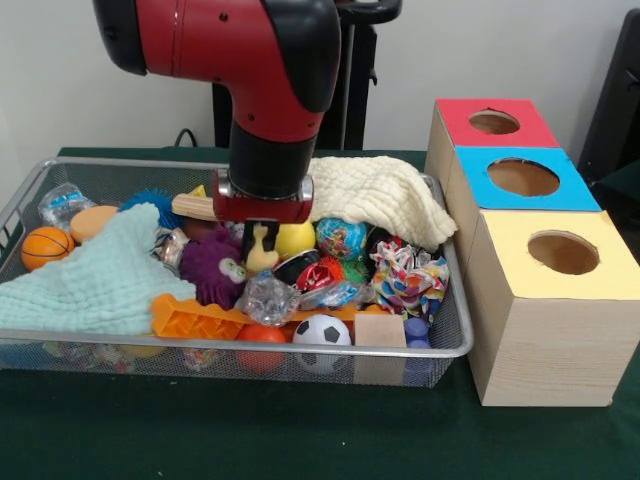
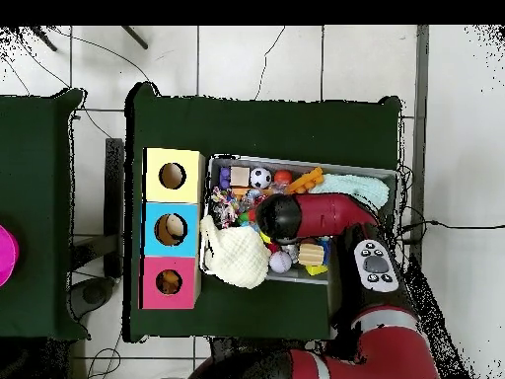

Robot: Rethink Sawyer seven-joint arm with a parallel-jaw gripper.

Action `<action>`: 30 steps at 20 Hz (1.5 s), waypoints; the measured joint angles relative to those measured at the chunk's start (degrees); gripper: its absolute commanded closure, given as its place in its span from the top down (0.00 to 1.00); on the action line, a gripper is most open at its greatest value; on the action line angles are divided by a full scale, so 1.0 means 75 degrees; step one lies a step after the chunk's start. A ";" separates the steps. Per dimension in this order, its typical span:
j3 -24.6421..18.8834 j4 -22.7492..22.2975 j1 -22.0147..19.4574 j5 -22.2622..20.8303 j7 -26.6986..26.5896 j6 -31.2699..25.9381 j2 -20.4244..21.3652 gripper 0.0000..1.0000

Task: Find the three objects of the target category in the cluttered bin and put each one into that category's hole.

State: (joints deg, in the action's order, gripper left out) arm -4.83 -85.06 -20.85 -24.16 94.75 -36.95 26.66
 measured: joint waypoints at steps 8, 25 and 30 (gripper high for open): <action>-0.0014 -0.0291 0.0000 0.0451 -0.0002 -0.2120 0.1439 0.00; -0.0089 -0.0426 0.0053 0.0976 -0.0002 -0.2834 0.2396 0.00; -0.0088 -0.1057 0.0362 0.1580 0.0019 -0.2113 0.2474 0.00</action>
State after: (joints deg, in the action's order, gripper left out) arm -5.49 -92.99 -18.13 -12.31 94.89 -52.80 45.22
